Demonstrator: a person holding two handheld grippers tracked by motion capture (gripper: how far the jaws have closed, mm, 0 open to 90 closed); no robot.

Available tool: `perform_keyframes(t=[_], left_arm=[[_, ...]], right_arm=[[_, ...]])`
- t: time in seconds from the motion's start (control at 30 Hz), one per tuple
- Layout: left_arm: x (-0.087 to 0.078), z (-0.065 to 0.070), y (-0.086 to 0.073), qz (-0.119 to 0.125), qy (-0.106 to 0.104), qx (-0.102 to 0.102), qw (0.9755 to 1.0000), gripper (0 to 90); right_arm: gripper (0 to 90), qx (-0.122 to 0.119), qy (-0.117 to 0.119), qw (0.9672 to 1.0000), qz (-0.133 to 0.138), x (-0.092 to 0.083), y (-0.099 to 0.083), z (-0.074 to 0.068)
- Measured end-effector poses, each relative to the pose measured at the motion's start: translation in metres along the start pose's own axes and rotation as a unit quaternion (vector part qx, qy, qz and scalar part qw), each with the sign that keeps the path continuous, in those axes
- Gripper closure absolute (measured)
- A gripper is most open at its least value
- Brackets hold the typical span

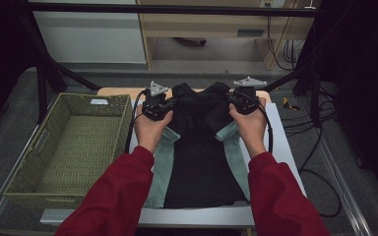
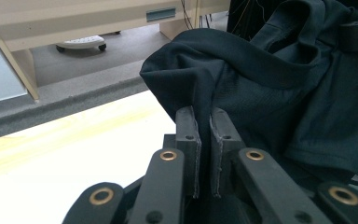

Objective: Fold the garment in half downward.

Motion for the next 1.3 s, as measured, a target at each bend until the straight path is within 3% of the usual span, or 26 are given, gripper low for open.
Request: perform_keyframes(t=[1.3], left_arm=[[0.009, 0.020, -0.031, -0.016, -0.012, -0.005, 0.9998, 84.3]], right_arm=[[85.7, 0.017, 0.006, 0.9997, -0.017, 0.009, -0.042, -0.003]])
Point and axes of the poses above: each handheld gripper's, and its own axes: x roughly forward along the jaws, y roughly out of its top, z roughly to its right, the point moved 9 cm from there along x, roughly forward along the jaws, and after that the axes turned 7 degrees about y, right-handed, at the moved point
